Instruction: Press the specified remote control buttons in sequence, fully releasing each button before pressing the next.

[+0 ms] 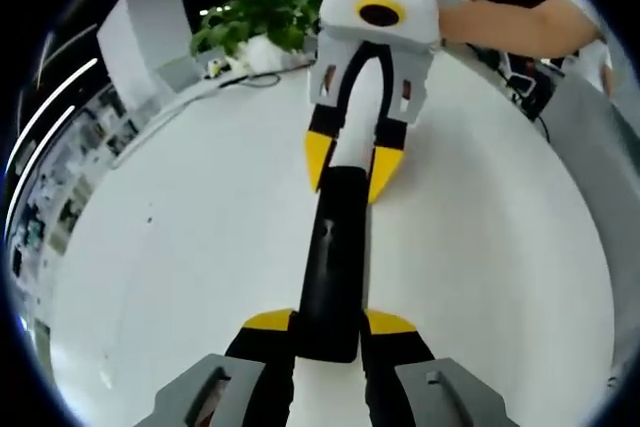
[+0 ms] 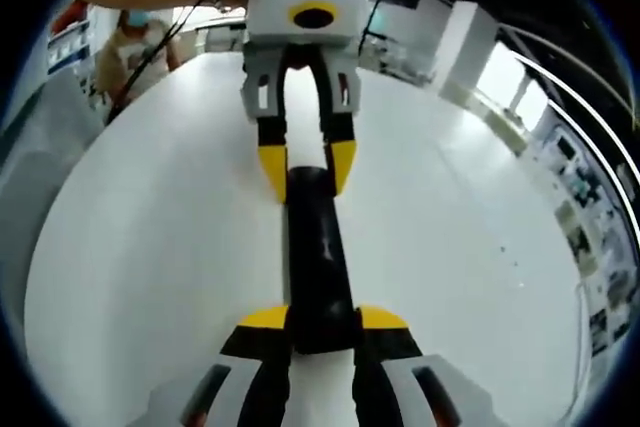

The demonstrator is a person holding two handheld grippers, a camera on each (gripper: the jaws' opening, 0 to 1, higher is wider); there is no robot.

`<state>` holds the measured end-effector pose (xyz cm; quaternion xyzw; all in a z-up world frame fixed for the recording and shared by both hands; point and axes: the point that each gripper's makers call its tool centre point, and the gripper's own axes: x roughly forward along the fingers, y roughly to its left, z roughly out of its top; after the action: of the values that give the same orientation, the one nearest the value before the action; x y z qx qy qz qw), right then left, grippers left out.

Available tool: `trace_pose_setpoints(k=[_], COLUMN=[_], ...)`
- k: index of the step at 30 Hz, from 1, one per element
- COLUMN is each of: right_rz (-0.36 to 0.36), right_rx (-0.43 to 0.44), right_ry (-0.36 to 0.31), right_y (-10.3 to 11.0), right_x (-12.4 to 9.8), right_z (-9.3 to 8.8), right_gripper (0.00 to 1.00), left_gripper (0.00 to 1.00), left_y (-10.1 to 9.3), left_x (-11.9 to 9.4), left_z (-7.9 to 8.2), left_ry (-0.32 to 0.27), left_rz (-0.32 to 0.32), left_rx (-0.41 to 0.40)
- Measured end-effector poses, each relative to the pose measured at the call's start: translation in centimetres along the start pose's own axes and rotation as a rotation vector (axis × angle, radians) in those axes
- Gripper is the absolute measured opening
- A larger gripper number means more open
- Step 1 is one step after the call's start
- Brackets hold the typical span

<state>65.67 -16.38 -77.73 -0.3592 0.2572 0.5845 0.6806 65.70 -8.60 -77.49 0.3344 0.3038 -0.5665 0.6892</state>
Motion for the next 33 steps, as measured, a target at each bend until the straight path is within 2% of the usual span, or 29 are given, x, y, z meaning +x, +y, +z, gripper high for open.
trace_pose_setpoints(k=[13,33], right_rz=[0.054,0.078], right_rx=[0.056,0.090], right_ry=[-0.013,-0.020], right_y=[0.13,0.14], right_x=[0.13,0.19], right_z=[0.07,-0.10], right_gripper=[0.21,0.22], left_gripper=[0.25,0.26], left_y=[0.07,0.01], left_x=[0.14,0.18], left_z=[-0.11,-0.04], left_ry=[-0.014,-0.052], left_rz=[-0.048,-0.058], left_rx=[-0.069,-0.094])
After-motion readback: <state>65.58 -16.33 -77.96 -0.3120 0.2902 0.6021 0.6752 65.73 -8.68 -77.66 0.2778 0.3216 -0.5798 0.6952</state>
